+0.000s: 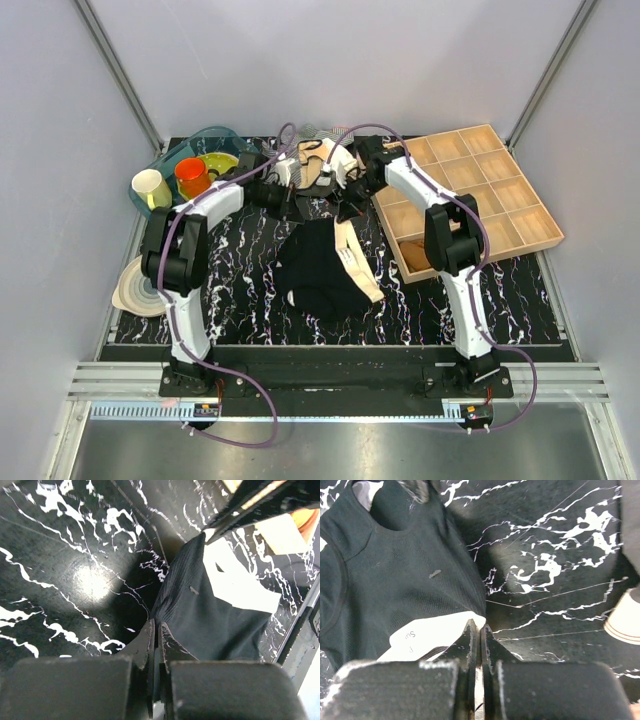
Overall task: Roll the underwear
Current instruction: Fold the underwear at the center of the board.
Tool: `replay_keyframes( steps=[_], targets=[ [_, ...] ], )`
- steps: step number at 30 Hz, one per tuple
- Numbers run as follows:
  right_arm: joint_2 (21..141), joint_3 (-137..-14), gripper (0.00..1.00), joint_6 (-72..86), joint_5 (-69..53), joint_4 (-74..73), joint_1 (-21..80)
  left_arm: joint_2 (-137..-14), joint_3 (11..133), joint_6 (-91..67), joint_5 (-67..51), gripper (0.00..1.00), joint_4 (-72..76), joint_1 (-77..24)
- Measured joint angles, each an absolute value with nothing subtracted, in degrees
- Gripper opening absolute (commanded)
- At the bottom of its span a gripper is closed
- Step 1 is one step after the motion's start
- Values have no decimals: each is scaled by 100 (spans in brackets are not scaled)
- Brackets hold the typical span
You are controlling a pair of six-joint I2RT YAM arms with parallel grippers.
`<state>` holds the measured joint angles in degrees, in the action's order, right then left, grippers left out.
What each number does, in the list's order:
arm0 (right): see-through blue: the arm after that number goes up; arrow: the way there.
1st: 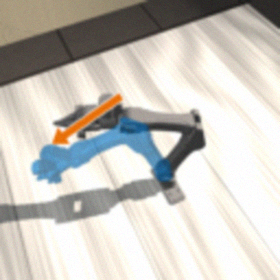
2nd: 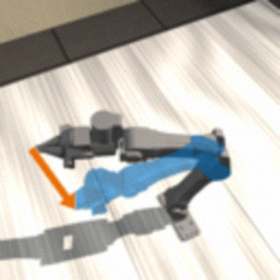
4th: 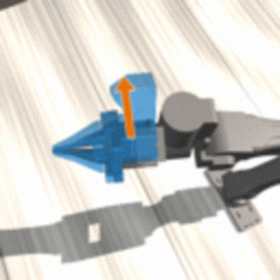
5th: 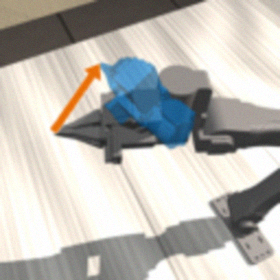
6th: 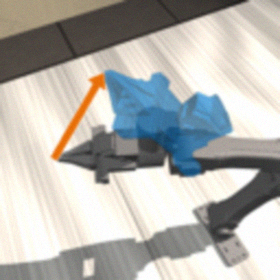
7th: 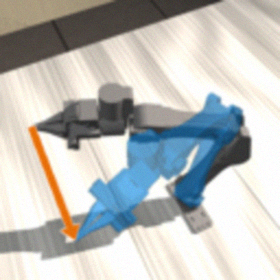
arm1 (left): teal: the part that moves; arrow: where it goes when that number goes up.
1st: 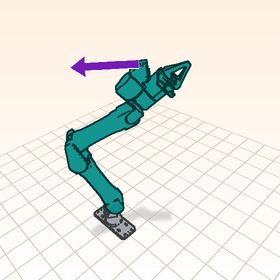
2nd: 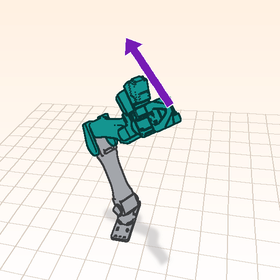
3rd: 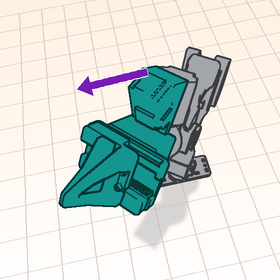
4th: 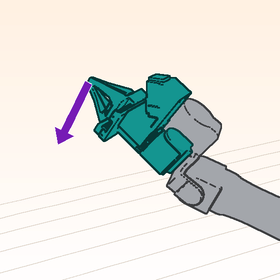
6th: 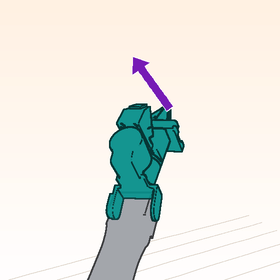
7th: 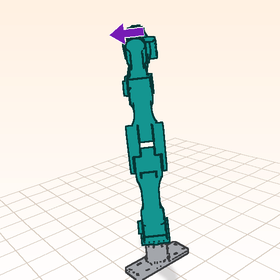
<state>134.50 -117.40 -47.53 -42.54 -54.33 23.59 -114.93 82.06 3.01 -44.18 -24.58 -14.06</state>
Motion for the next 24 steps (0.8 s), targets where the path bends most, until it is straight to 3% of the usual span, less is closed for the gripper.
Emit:
replay_keyframes(
  steps=[9,24],
  targets=[
    [12569,-11181,0,-4272,-4313,-4696,2189,-10582,8141,301,-4320,0,-2300,-1404],
    [11507,-9717,0,-4484,-4917,-4550,2169,-9572,6825,58,-4375,0,-1984,-1651]
  ],
)
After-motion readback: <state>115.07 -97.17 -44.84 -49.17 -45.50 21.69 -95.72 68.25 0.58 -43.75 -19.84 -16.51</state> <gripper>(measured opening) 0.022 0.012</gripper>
